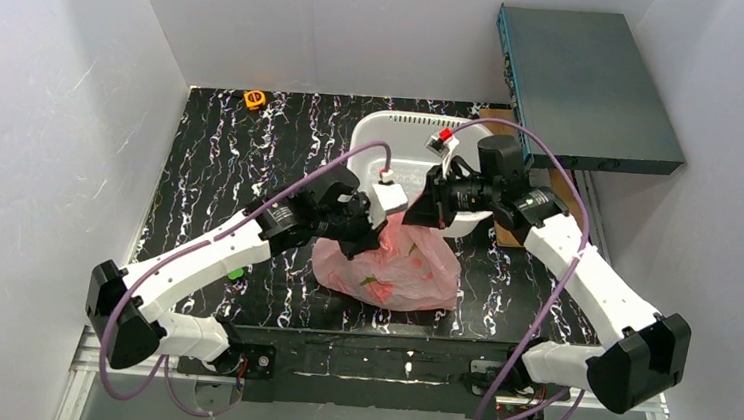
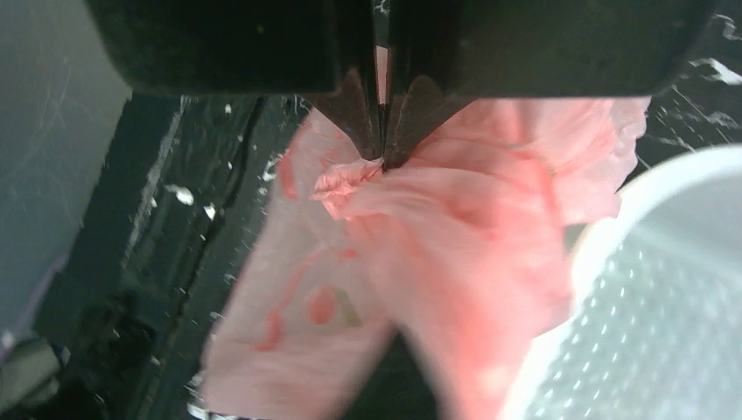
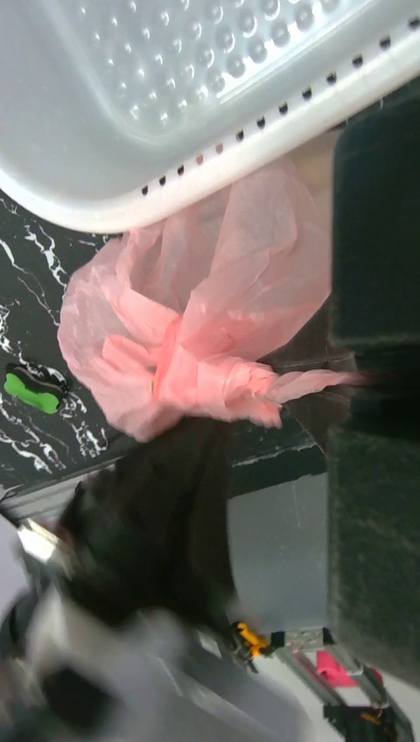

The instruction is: Place the fake fruits into the plastic bag and tie a complex knot

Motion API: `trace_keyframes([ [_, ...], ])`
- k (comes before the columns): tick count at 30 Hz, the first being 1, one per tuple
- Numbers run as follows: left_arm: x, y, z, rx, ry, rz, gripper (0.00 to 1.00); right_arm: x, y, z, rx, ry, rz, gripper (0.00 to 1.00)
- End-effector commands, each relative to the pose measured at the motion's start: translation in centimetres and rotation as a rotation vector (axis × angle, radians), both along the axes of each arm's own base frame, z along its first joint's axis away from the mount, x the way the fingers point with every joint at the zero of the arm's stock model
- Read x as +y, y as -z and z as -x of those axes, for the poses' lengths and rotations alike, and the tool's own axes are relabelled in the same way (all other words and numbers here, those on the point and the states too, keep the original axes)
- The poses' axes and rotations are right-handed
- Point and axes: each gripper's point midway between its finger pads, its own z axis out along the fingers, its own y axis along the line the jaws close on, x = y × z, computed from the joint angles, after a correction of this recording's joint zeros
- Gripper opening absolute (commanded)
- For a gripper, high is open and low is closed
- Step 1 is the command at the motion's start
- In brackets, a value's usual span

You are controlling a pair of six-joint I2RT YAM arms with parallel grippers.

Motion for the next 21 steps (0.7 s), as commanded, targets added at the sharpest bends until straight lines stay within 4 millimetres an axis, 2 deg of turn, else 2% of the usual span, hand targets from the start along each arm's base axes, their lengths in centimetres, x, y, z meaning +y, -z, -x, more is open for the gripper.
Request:
trace_keyframes([
  [1, 3.9, 4.4, -2.0, 0.219, -0.383, -0.050, 0.00, 0.8, -4.9, -0.4, -0.059, 0.108, -0.150, 0.01],
  [3, 5.0, 4.7, -3.2, 0.274, -0.509, -0.021, 0.00, 1.8, -5.2, 0.9, -0.045, 0.096, -0.185, 0.01],
  [6, 5.4, 4.0, -4.0, 0.379, -0.604, 0.060, 0.00, 4.0, -5.4, 2.7, -0.022, 0.092, -0.236, 0.01],
  [10, 4.2, 1.9, -2.7, 0.470, -0.513, 0.186, 0.00, 7.1, -6.6, 4.1, -0.025, 0.106, -0.323, 0.01],
  [13, 4.0, 0.6, -0.5, 0.516, -0.425, 0.252, 0.00, 9.4, -8.6, 4.8, -0.073, 0.120, -0.380, 0.01],
  [15, 4.2, 0.1, 0.8, 0.568, -0.399, 0.270, 0.00, 10.8, -9.8, 4.5, -0.119, 0.152, -0.412, 0.01],
  [17, 4.7, -0.3, 0.8, 0.605, -0.411, 0.324, 0.00, 11.9, -10.3, 4.7, -0.136, 0.129, -0.428, 0.01],
  [19, 5.0, -0.9, 0.4, 0.636, -0.409, 0.408, 0.00, 12.1, -9.2, 6.0, -0.141, 0.050, -0.398, 0.01],
  [20, 4.9, -1.1, 0.4, 0.651, -0.392, 0.435, 0.00, 11.9, -8.1, 6.8, -0.147, 0.006, -0.367, 0.10],
  [21, 4.8, -1.0, 0.5, 0.674, -0.379, 0.445, 0.00, 11.3, -6.9, 7.2, -0.162, -0.016, -0.333, 0.25],
])
